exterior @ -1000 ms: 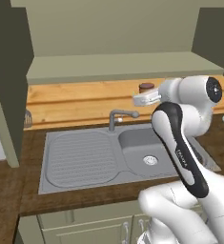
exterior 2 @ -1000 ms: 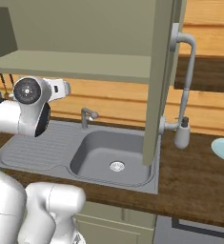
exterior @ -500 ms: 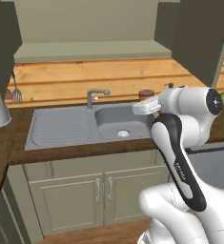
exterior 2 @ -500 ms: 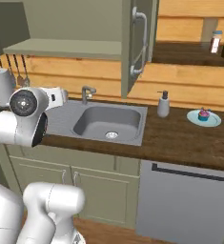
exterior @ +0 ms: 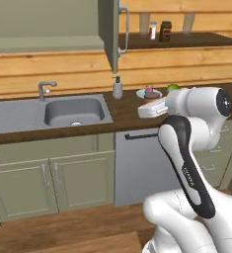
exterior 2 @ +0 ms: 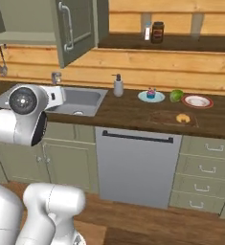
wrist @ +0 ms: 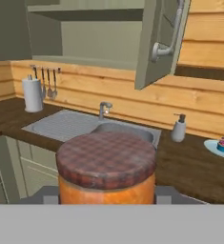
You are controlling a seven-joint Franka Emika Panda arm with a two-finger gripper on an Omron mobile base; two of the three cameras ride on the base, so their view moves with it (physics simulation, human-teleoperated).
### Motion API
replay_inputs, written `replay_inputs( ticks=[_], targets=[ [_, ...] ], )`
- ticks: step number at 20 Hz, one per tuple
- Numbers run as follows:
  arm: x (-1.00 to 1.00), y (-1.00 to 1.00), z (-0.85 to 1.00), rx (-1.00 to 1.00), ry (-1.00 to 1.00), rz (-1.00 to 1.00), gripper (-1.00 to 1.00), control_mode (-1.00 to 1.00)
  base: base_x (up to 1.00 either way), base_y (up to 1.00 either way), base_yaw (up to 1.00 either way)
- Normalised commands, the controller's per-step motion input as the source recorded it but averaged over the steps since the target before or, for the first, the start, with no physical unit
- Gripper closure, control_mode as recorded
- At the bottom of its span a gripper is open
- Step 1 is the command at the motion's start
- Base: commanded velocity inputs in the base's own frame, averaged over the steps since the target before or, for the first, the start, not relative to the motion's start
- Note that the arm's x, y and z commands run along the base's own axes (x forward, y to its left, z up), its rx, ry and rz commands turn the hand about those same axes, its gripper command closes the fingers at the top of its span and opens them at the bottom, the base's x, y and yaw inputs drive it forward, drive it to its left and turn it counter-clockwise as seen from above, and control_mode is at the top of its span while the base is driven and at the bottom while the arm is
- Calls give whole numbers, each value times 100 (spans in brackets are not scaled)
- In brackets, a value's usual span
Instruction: From the different types of pastries on the counter, select a croissant and place it on the cutting board. Then retrieve a jar of jam from the cabinet and place it alongside the croissant on the cutting board.
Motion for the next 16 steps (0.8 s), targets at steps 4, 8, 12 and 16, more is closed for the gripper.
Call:
replay_inputs(
  ticks=[4, 8, 12, 16],
  targets=[
    [0, 0, 0, 0, 0, 0, 100, 100, 4, -100, -6],
    [0, 0, 0, 0, 0, 0, 100, 100, 57, -100, -4],
    [0, 0, 0, 0, 0, 0, 100, 100, 78, -90, 0],
    [0, 0, 0, 0, 0, 0, 100, 100, 90, -41, 0]
  ],
)
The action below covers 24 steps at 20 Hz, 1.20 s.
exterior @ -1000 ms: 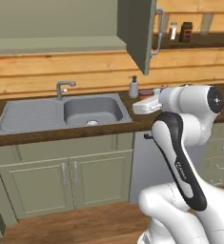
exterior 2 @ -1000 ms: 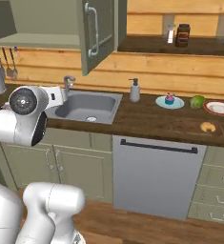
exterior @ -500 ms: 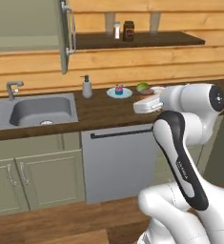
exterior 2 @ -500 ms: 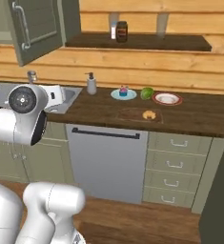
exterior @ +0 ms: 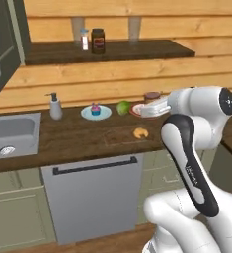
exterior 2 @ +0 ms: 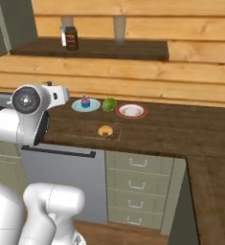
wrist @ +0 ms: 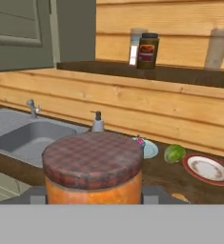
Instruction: From the different types of pastries on the counter, select a croissant and place it on the cutting board. Then retrieve a jar of jam from the cabinet and place it alongside the croissant on the cutting board.
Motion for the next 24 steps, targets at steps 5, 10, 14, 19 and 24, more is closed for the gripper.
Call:
replay_inputs(
  ticks=[5, 10, 14, 19, 24],
  targets=[
    [0, 0, 0, 0, 0, 0, 100, 100, 67, 4, 7],
    [0, 0, 0, 0, 0, 0, 100, 100, 58, 2, 10],
    [0, 0, 0, 0, 0, 0, 100, 100, 48, 0, 10],
    [6, 0, -15, 0, 0, 3, 100, -100, 26, 0, 10],
    [33, -28, -96, 0, 0, 28, 100, -100, 0, 0, 0]
  ],
)
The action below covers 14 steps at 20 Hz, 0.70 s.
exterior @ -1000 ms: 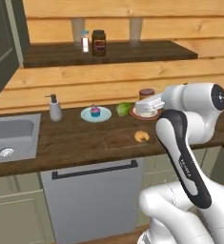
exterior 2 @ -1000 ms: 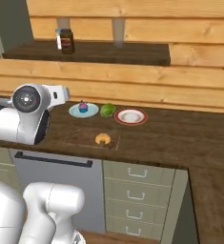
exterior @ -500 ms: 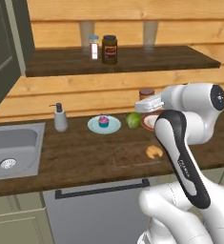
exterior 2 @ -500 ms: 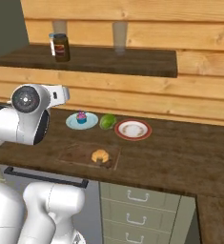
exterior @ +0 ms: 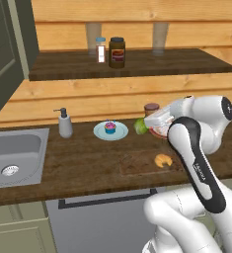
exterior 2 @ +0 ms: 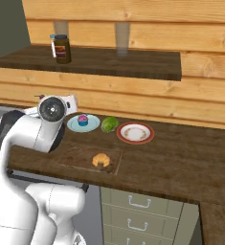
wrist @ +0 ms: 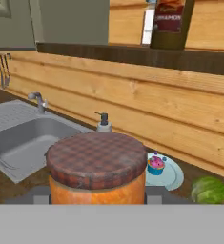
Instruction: From the different types of pastries on the counter, select a croissant and place it on the cutting board. Then retrieve a jar of jam from the cabinet and place it alongside the croissant on the cutting board.
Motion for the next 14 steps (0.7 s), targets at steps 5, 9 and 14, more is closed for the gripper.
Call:
replay_inputs(
  ticks=[5, 9, 14],
  targets=[
    [56, -20, -100, 0, 0, 42, 100, -100, 0, 0, 0],
    [60, -1, -99, 0, 0, 43, 100, -100, 0, 0, 0],
    [54, -15, -85, 2, 0, 32, 100, -100, 0, 0, 0]
  ],
)
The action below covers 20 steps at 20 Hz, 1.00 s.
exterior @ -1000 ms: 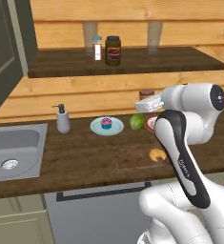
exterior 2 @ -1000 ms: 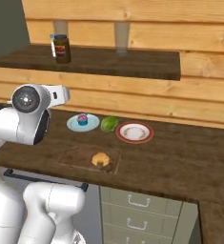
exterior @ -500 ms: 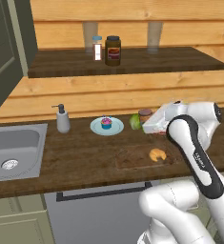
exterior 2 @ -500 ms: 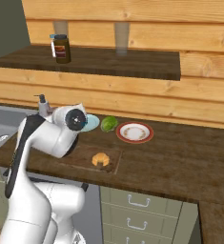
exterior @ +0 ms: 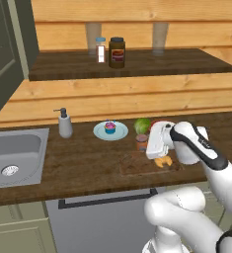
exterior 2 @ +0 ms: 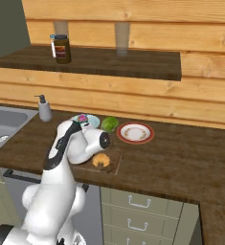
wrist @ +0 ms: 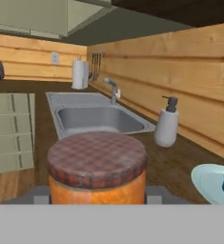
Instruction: From the different types of pastries on the counter, select a croissant and place it on the cutting board. Then retrieve a jar of jam from the cabinet and place it alongside the croissant on the cutting board.
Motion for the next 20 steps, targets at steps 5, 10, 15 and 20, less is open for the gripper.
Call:
replay_inputs(
  ticks=[5, 10, 15, 20],
  targets=[
    [53, -16, -63, 0, 0, 19, 100, -100, 0, 0, 0],
    [39, -2, -34, 0, 2, 4, 100, -100, 0, 0, 0],
    [41, -12, -35, 0, 0, 7, 100, -100, 0, 0, 0],
    [37, -11, -41, 0, 0, 11, 100, -100, 0, 0, 0]
  ],
)
